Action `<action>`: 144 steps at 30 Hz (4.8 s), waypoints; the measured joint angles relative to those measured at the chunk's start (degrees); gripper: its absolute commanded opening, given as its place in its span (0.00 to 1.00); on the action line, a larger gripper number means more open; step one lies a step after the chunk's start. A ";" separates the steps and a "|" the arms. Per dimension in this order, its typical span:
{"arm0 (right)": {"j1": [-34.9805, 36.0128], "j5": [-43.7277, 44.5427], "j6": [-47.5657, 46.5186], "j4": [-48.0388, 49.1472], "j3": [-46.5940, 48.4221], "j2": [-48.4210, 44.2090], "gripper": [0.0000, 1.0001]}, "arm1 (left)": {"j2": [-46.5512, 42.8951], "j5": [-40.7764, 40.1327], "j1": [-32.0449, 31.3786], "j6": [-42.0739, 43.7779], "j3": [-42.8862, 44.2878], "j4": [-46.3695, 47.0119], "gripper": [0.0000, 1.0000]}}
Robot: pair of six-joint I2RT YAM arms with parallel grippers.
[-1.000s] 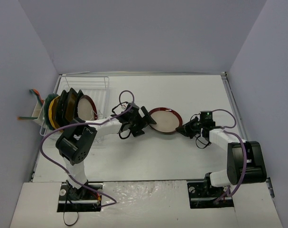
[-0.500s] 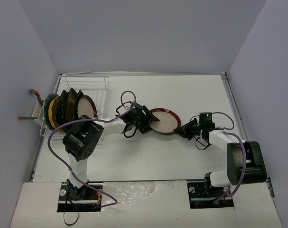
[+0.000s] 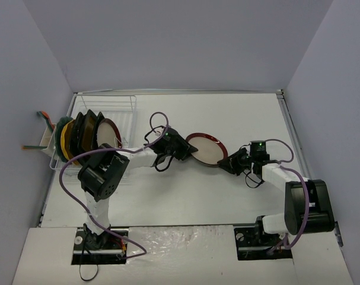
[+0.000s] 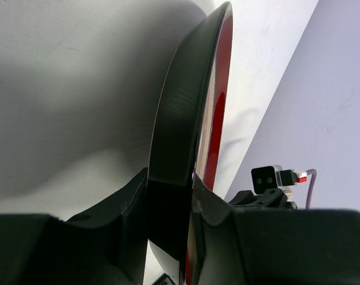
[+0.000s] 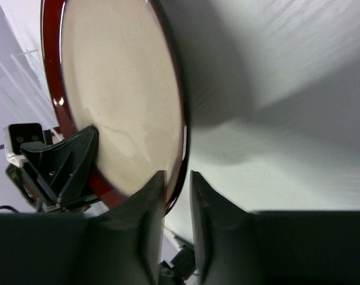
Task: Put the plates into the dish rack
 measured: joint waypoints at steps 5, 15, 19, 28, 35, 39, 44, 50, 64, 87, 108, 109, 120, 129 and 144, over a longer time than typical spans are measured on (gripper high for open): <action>0.09 -0.72 -5.42 -3.17 0.55 -3.47 0.90 | -1.48 -1.13 -0.28 2.96 0.04 -1.76 0.00; -0.95 5.82 -20.61 -17.67 13.83 -10.85 1.00 | -10.65 -7.10 -0.30 23.44 8.30 -24.67 0.00; -2.24 7.42 -26.17 -20.16 19.19 -14.61 1.00 | -16.22 -10.86 -0.15 35.59 12.91 -34.77 0.00; -2.59 8.31 -34.06 -23.13 22.38 -18.79 1.00 | -28.50 -20.53 4.47 64.32 28.02 -58.79 0.00; -2.58 8.28 -35.39 -24.11 22.38 -18.78 1.00 | -34.54 -26.00 17.72 77.45 31.98 -69.06 0.00; -2.58 8.28 -35.53 -24.16 22.38 -18.78 1.00 | -33.03 -26.38 21.88 80.84 31.98 -72.14 0.00; -2.58 8.29 -35.83 -24.24 22.38 -18.78 1.00 | -28.50 -24.43 23.83 82.61 31.95 -72.50 0.00; -2.58 8.30 -35.95 -24.58 22.38 -18.78 1.00 | -23.91 -24.59 25.86 83.35 31.31 -70.87 0.00; -2.71 8.32 -35.93 -25.00 22.36 -18.85 1.00 | -22.77 -23.34 26.64 83.04 24.53 -64.75 0.00; -2.75 8.35 -36.80 -25.41 22.38 -20.44 1.00 | -26.22 -23.25 26.66 80.31 13.86 -56.39 0.46; 1.27 14.46 -45.16 -32.76 38.97 -23.78 1.00 | -52.54 -22.25 26.91 77.66 20.65 -60.00 0.86; 2.33 15.60 -46.01 -33.20 40.55 -23.84 1.00 | -55.20 -22.49 26.91 77.39 20.65 -60.49 0.87; 12.56 32.76 -53.09 -36.81 45.90 -29.19 1.00 | -82.86 -28.48 26.86 73.58 13.83 -71.35 0.97; 17.74 41.85 -55.98 -36.18 40.49 -37.55 1.00 | -91.20 -29.80 26.86 70.82 11.72 -80.33 0.97; 18.45 46.05 -57.09 -34.47 33.62 -43.91 1.00 | -98.39 -29.72 26.86 68.05 6.99 -86.04 0.97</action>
